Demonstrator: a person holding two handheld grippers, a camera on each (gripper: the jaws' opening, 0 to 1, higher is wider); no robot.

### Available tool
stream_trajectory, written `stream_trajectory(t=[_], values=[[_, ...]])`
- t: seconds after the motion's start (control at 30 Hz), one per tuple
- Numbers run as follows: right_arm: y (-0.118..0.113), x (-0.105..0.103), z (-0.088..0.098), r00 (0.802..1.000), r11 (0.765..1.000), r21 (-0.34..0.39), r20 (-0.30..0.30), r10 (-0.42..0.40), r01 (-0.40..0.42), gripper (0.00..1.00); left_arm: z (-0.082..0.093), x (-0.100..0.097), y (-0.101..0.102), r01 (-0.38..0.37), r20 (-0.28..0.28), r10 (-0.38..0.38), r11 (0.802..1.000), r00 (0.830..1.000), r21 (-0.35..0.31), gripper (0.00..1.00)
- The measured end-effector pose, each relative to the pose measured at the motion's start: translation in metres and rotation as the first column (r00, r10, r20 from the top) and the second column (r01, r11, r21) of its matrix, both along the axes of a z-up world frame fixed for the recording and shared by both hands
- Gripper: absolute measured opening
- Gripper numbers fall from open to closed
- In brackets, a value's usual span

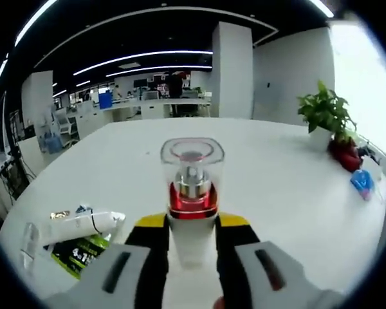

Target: Arrange the skincare products in the storage area until every visible bottle or jar stands upright without overlapping.

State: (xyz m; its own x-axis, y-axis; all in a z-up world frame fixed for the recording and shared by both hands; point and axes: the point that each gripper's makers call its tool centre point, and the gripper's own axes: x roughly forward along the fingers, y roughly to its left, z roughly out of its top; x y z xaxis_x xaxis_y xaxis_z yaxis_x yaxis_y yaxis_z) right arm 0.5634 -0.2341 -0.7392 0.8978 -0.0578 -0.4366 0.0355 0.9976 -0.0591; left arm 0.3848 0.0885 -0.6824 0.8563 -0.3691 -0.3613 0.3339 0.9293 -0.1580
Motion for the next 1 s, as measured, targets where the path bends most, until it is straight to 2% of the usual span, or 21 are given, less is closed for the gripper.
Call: stream_trajectory(t=[0.23,0.33,0.57,0.7,0.77,0.87,1.0], values=[[0.001,-0.017,-0.012,0.999,0.999,0.045,-0.045,0.014,-0.012,0.37,0.001,-0.001,-0.001,0.008,0.006,-0.008,1.0,1.0,0.005,0.87],[0.003,-0.027,-0.015,0.997,0.998,0.039,-0.066,0.046,-0.043,0.43,0.001,-0.001,-0.002,0.013,0.008,-0.013,1.0,1.0,0.009,0.87],[0.009,-0.047,-0.013,0.991,0.993,0.045,-0.068,0.116,-0.113,0.49,0.001,-0.002,-0.004,0.024,0.013,-0.024,1.0,1.0,0.016,0.88],[0.014,-0.063,-0.011,0.984,0.984,0.077,-0.071,0.165,-0.159,0.57,0.002,-0.003,-0.006,0.032,0.015,-0.032,0.999,0.999,0.02,0.88],[0.024,-0.07,-0.009,0.972,0.97,0.111,-0.065,0.224,-0.216,0.61,0.002,-0.004,-0.007,0.038,0.017,-0.039,0.999,0.999,0.024,0.88],[0.028,-0.08,-0.005,0.96,0.958,0.112,-0.066,0.271,-0.263,0.65,0.002,-0.004,-0.008,0.046,0.017,-0.047,0.999,0.999,0.026,0.88],[0.033,-0.092,-0.001,0.95,0.945,0.144,-0.068,0.305,-0.293,0.72,0.002,-0.005,-0.01,0.057,0.016,-0.057,0.998,0.998,0.027,0.88]])
